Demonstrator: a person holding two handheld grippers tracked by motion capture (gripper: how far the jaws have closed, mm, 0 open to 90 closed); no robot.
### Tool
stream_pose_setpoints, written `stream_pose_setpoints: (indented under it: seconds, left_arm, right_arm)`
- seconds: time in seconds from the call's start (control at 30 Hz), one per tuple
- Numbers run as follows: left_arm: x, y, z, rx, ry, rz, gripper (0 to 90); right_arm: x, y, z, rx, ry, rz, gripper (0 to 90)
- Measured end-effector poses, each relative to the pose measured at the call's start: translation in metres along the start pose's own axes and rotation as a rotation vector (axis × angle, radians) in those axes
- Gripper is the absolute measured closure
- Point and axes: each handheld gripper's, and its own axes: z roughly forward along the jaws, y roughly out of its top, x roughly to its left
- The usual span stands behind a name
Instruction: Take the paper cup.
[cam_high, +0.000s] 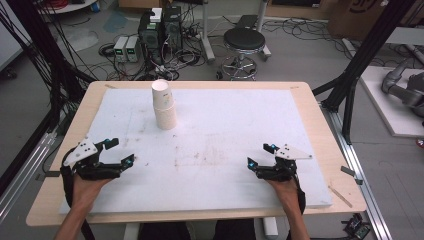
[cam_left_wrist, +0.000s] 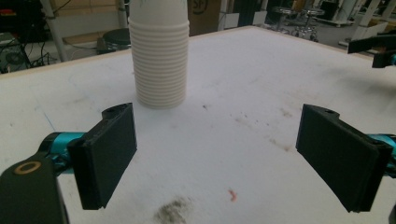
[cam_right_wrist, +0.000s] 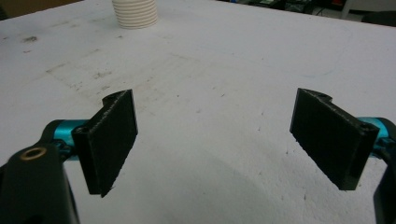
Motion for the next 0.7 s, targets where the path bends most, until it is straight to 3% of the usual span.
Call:
stream_pose_setpoints:
  seconds: [0.03,0.13,0.17,0.2,0.23,0.27,0.3,0.33,0.37,0.53,0.7]
  left_arm:
    - [0.000,0.000,0.000,0.000,0.000,0.000,12.4]
    - [0.010,0.024,0.002,-0.011,-0.038,0.023,12.4]
    - [0.010,0.024,0.002,-0.011,-0.038,0.023,12.4]
    - [0.015,0.035,0.004,-0.022,-0.070,0.024,12.4]
    - [0.015,0.035,0.004,-0.022,-0.070,0.024,12.4]
    - [0.019,0.047,0.006,-0.017,-0.085,0.027,12.4]
    - [0.019,0.047,0.006,-0.017,-0.085,0.027,12.4]
    - [0.023,0.059,0.009,-0.021,-0.095,0.037,12.4]
    - [0.023,0.059,0.009,-0.021,-0.095,0.037,12.4]
    - [0.038,0.088,0.018,-0.036,-0.122,0.053,12.4]
    - [0.047,0.106,0.027,-0.032,-0.139,0.070,12.4]
  right_arm:
    - [0.000,0.000,0.000,0.000,0.000,0.000,15.1]
    - [-0.001,0.000,0.000,0.001,0.003,0.004,15.1]
    - [-0.001,0.000,0.000,-0.001,0.002,0.007,15.1]
    - [-0.001,0.000,0.000,-0.001,0.000,0.007,15.1]
    - [-0.001,0.000,0.000,-0.001,0.000,0.007,15.1]
    - [-0.001,0.000,0.000,-0.002,-0.001,0.006,15.1]
    - [0.000,0.000,0.000,0.000,-0.001,0.004,15.1]
    - [0.000,0.000,0.000,0.000,-0.003,0.005,15.1]
    - [0.000,0.000,0.000,0.000,-0.003,0.005,15.1]
    - [0.000,0.000,0.000,-0.003,-0.006,-0.004,15.1]
    - [0.000,0.000,0.000,0.000,-0.004,0.001,15.1]
